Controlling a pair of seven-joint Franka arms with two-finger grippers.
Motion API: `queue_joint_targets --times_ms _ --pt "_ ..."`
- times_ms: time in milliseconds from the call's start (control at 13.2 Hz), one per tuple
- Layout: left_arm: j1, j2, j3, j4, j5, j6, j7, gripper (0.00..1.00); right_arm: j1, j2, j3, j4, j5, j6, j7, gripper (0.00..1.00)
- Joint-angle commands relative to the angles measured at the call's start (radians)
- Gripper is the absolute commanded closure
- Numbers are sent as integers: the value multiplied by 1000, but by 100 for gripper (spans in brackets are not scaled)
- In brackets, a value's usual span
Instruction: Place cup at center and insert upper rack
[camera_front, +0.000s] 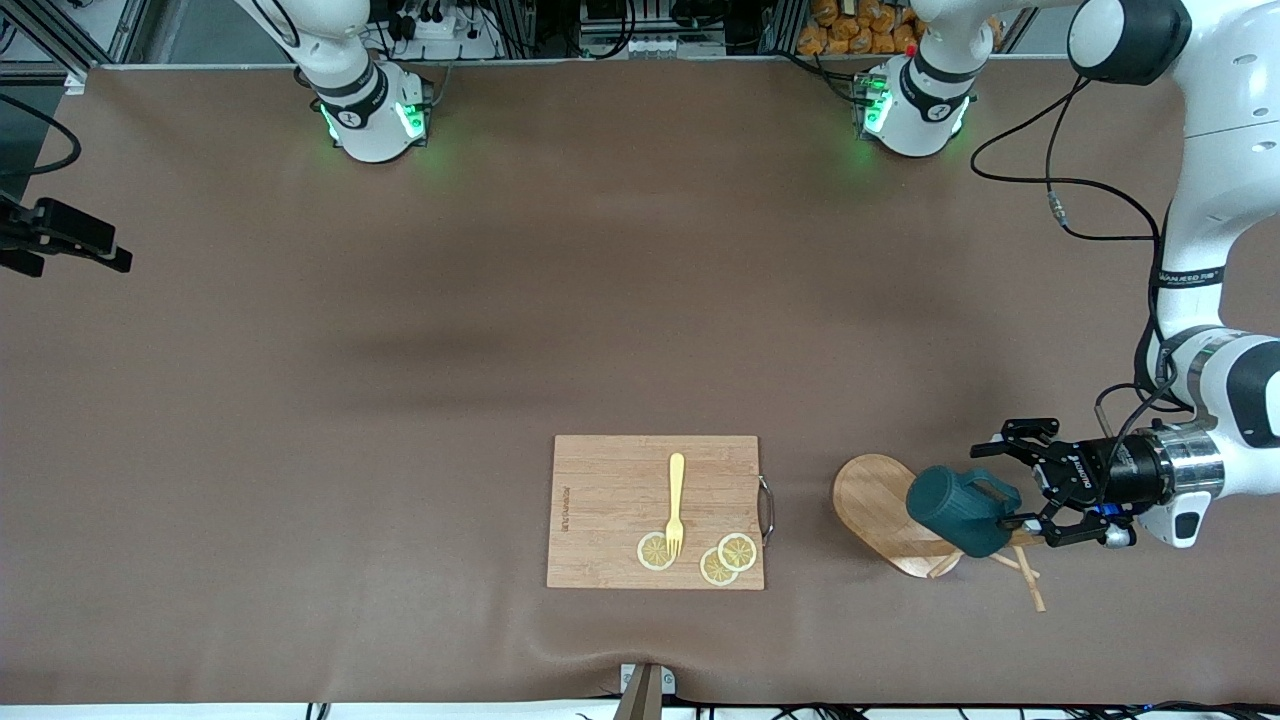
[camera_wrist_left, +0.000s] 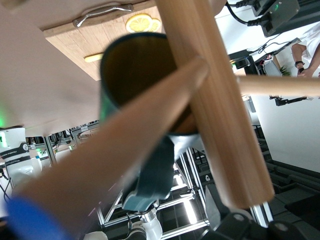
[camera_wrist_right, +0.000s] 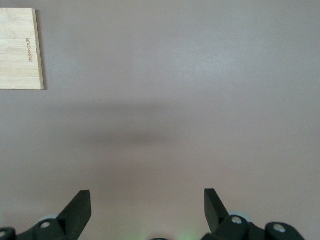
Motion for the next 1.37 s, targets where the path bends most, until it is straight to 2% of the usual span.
queue_joint_targets --times_ms 0,683,911,1062,1290 --pt "-4 -37 0 -3 5 5 -49 0 -8 -24 10 -11 9 -5 23 0" --pt "-13 -191 -10 4 255 -4 -130 0 -19 -24 4 -5 6 -5 5 0" --pt "-23 -247 -47 -1 434 -4 -118 0 -19 -24 4 -5 6 -7 5 0" --pt "-18 -279 -104 -4 540 -4 -113 0 -19 -24 4 -5 6 -7 5 0" --pt "-23 -336 -151 -21 681 -9 -115 0 -21 -23 3 -5 9 -10 3 0"
